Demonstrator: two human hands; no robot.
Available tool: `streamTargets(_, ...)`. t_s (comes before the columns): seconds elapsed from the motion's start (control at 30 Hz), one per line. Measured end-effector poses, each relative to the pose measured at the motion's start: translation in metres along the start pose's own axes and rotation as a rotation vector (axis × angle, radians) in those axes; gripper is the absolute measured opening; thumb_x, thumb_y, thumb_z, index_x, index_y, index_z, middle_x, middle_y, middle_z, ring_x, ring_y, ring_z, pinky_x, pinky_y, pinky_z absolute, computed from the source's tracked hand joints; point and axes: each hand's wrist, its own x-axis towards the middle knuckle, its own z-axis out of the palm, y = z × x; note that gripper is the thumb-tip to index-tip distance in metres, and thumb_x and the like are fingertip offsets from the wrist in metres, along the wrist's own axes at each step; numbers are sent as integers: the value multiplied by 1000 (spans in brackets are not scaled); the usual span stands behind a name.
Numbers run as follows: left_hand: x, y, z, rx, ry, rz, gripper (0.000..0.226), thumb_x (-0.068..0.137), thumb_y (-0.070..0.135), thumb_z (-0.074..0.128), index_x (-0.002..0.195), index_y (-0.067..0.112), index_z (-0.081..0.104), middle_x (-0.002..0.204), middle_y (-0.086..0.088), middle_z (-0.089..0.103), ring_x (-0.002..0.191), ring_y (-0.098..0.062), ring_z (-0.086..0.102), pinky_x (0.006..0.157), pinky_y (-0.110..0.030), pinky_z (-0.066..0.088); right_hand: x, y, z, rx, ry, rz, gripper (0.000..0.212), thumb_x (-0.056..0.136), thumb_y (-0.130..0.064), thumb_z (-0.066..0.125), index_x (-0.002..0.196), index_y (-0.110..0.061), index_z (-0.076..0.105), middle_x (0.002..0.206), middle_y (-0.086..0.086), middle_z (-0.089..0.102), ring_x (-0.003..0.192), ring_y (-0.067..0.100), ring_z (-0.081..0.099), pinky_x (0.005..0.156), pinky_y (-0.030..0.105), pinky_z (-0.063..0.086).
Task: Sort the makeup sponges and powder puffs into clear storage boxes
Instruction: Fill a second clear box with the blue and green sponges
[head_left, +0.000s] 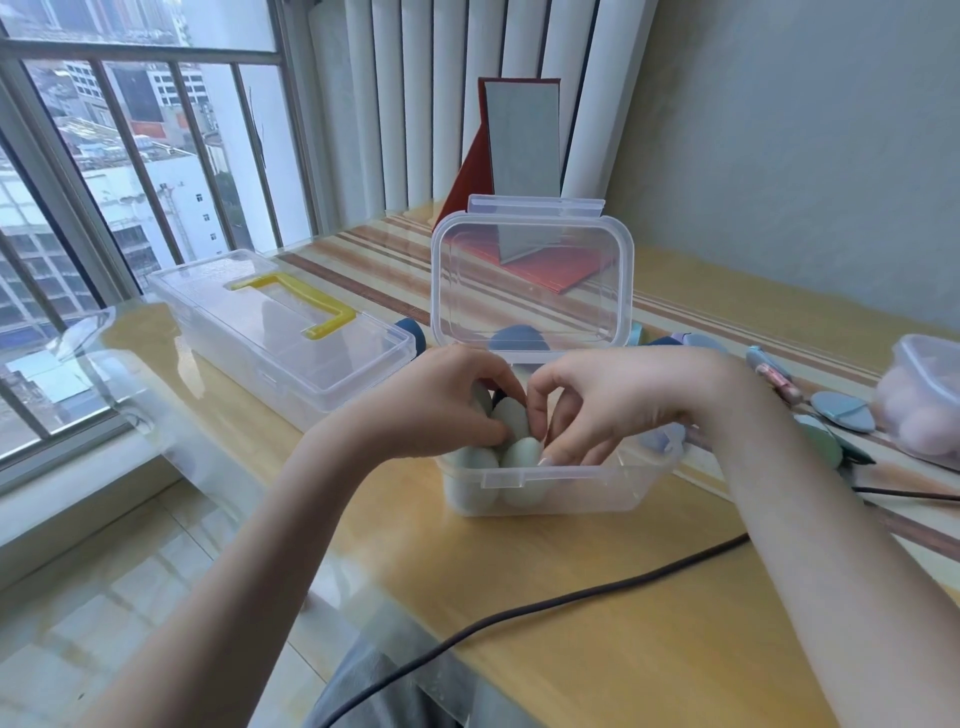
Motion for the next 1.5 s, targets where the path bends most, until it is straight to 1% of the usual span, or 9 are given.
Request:
streamTargets(0.13,-2,-3,-3,-147,15,3,32,79,12,63,106,29,67,103,17,63,97,6,55,80,-9,44,-7,7,-10,48,-56,-15,31,74,-8,81,98,-14,62,81,3,75,80,17,73,77,32,60)
streamTargets(0.33,-2,-2,-3,-296,237,20,37,84,-3,48,96,24,69,105,9,65,110,-5,55,105,-34,39,-6,7,-10,42,29,0,26,80,-2,75,96,-10,56,82,9,73,78,23,74,73,33,61)
streamTargets(0.7,1,12,3,-70,247,57,29,87,3,50,99,23,68,106,11,60,102,-3,48,77,-14,31,-16,9,-19,87,83,-25,24,82,-16,75,95,-11,55,88,17,71,75,24,74,69,32,60)
streamTargets(0.8,5,21,3,-68,232,97,28,87,2,52,98,22,68,100,15,57,95,3,46,74,-1,31,-27,20,-32,184,201,-48,20,85,-19,72,93,-10,57,83,16,73,75,26,74,65,31,59)
streamTargets(1.07,31,32,6,-61,256,107,27,88,1,49,91,21,67,103,6,66,97,-7,56,81,-12,37,-40,86,-38,568,859,-47,9,93,-16,60,100,-20,57,72,3,64,47,8,51,38,20,35)
streamTargets(1.13,31,33,13,-79,335,97,30,87,-1,47,85,21,66,97,6,67,92,-8,57,77,-11,41,-34,102,-36,504,942,22,14,94,-13,55,103,-24,57,75,1,61,47,3,51,43,23,36)
streamTargets(1.33,22,18,12,-164,616,10,29,79,-6,48,74,17,63,78,6,65,81,-14,59,72,-27,48,12,105,-34,110,830,-135,39,97,-21,54,124,-49,49,124,-24,51,108,-11,49,82,14,40)
streamTargets(1.43,17,13,12,-143,631,7,28,79,-9,50,73,16,61,77,6,62,80,-15,56,69,-20,43,41,91,-47,-109,691,-155,49,94,-36,57,139,-47,40,145,-7,45,133,18,40,107,39,37)
streamTargets(1.5,13,11,14,-154,661,4,30,76,-12,50,69,15,58,73,7,60,76,-15,54,65,-13,39,56,80,-53,-212,625,-145,55,88,-56,54,136,-63,29,150,-8,39,135,17,36,107,35,34)
